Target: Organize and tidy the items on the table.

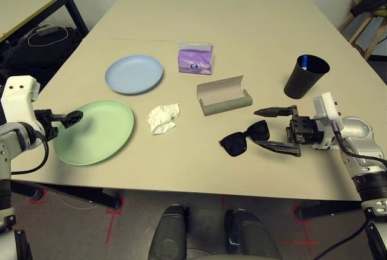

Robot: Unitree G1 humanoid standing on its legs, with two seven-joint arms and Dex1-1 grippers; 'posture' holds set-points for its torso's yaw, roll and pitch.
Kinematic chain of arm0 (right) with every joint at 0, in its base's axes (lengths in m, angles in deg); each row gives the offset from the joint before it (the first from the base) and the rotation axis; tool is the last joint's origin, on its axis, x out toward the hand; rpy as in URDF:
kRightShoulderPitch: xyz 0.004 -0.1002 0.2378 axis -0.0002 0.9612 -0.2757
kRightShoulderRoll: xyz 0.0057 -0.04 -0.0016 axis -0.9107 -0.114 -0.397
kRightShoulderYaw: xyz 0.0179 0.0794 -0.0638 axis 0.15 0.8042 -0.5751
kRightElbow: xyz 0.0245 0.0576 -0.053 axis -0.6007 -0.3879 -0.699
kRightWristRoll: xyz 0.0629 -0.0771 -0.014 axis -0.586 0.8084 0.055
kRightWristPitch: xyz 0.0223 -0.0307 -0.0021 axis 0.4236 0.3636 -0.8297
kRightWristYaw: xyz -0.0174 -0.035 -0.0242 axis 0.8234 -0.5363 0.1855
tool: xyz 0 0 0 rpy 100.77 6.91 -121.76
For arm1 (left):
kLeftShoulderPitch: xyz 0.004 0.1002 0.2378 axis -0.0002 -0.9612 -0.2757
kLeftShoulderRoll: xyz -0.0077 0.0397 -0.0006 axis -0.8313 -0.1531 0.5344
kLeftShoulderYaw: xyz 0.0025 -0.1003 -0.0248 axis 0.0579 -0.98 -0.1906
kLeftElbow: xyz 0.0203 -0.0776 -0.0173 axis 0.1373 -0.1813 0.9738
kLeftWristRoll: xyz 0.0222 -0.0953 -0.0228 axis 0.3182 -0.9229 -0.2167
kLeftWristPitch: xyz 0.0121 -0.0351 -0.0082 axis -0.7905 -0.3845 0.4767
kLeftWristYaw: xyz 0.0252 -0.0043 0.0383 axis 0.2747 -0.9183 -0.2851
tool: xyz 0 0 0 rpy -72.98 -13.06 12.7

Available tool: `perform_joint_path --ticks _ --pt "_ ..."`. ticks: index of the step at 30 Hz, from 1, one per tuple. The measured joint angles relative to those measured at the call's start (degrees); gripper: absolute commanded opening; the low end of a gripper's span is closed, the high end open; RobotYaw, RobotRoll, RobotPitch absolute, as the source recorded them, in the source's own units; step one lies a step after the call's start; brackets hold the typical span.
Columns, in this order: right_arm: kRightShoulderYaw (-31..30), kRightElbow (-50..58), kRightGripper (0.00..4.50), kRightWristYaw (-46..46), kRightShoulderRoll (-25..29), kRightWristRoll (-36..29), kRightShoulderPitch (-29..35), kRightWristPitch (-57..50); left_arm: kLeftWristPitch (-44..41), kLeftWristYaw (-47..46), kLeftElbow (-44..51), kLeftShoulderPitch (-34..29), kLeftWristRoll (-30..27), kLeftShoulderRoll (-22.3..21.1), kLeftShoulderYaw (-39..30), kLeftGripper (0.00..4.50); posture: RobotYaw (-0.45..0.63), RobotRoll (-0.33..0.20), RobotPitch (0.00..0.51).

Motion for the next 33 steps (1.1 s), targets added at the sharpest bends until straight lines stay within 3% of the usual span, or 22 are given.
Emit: perform_joint_path --ticks 6,8,19,33 --pt "0.0 1.3 4.47 0.7 0.0 -0.1 0.1 -0.9 -5.2 0.4 -1.5 -0.1 -0.1 -0.8 0.0 4.50 0.24 0.000 0.083" --pt "0.0 1.3 4.50 1.0 0.0 -0.3 0.1 -1.0 -6.2 0.4 -1.5 -0.8 -0.1 -0.8 0.0 4.10 0.24 0.000 0.082" --pt "0.0 1.4 4.50 1.2 0.0 -0.5 0.1 -0.8 -6.5 1.0 -0.5 -1.7 -0.6 -0.8 -1.6 0.02 0.24 0.000 0.073" --pt "0.0 0.9 4.50 1.2 0.0 -0.3 0.1 0.3 -11.6 -1.0 3.0 -1.1 -1.3 1.6 -6.6 0.02 0.24 0.000 0.065"
